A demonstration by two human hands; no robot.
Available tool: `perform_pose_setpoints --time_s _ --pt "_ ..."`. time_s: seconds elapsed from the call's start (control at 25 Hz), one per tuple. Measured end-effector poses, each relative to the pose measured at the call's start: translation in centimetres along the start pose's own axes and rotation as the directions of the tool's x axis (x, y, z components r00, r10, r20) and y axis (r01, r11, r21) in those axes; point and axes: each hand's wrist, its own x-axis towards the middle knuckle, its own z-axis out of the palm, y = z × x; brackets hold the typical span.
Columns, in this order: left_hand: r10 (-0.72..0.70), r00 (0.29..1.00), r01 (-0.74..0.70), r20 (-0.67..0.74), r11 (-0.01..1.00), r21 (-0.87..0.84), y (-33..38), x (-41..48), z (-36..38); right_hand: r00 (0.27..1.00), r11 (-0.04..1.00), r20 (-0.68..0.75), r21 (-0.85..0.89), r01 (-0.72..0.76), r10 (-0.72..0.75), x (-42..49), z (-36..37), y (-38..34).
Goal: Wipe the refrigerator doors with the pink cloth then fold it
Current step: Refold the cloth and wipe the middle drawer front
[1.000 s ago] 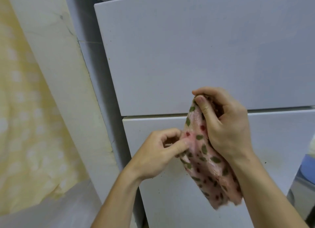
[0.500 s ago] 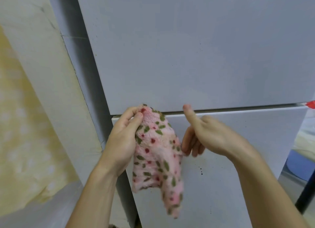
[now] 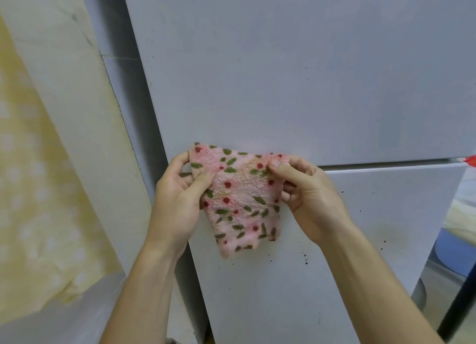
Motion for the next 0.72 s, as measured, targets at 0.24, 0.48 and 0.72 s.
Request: perform_pose_setpoints --time_s 0.24,0.48,0.72 --pt "0.049 0.998 -0.046 -0.033 0.995 0.089 0.9 -0.2 -1.3 0.96 0.856 0.011 -0.45 0.253 -0.279 -2.1 1.3 -1.5" --pt "-0.049 0.991 0.016 0.125 0.968 0.249 0.8 -0.2 -2.6 0.965 0.811 0.004 -0.541 0.223 -0.262 -1.7 0.5 -1.6" --pt "0.072 0.997 -0.065 0.005 0.856 0.513 -0.2 0.2 -3.1 0.873 0.588 -0.02 -0.747 0.312 -0.488 -1.0 -0.5 -1.1"
